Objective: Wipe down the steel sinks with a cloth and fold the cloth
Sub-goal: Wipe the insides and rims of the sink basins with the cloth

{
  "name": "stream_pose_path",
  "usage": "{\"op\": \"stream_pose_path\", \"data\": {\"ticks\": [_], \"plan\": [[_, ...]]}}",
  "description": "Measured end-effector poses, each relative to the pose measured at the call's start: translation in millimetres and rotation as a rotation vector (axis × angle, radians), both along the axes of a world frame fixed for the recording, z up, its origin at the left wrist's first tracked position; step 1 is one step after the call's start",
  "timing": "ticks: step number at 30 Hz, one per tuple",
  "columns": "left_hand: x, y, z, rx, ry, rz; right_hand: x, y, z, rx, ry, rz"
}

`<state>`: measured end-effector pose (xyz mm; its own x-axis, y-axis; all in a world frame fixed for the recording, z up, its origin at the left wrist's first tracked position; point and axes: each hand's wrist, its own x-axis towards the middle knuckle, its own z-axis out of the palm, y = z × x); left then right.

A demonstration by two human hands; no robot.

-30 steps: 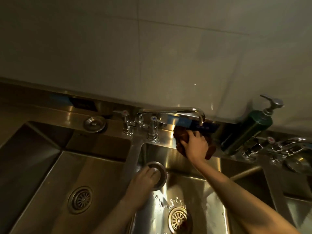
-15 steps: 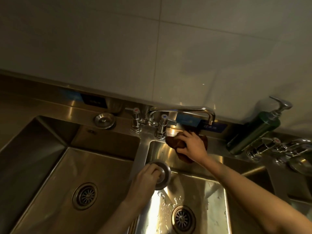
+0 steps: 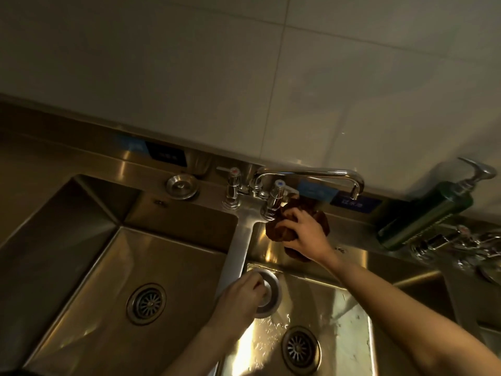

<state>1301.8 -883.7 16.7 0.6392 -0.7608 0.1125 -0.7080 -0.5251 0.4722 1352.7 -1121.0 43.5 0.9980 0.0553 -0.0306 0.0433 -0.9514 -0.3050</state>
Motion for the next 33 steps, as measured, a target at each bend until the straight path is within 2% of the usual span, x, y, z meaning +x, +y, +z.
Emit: {"op": "stream_pose_path", "data": {"ticks": [2,6,14,17,21,25,30,33], "plan": [[7,-5,2,-0.025,-0.012,0.012,-14,-20,-2,-0.011,0.012,-0.002],[15,-15,9,-0.04,-0.003,0.02,-34,-38,-1,-0.018,-0.007,-0.141],[21,-20,18,-0.066,-0.039,0.029,19,-1,10,0.057,0.052,-0.02],[30,-21,15,-0.055,-0.018,0.043,-13,-34,9,0.068,0.07,-0.064],[39,-40,16,-0.008,-0.028,0.003,-60,-79,6,0.094,0.013,-0.315],[54,-79,26,-0.021,-0.063,-0.023,-90,-87,3,0.069,-0.005,-0.465],[78,-132,45,0.034,-0.083,0.013,-133,-81,12,0.152,0.057,-0.423],[93,-154,43,-0.003,-0.099,0.001,-145,-79,23,0.218,0.0,-0.394]]}}
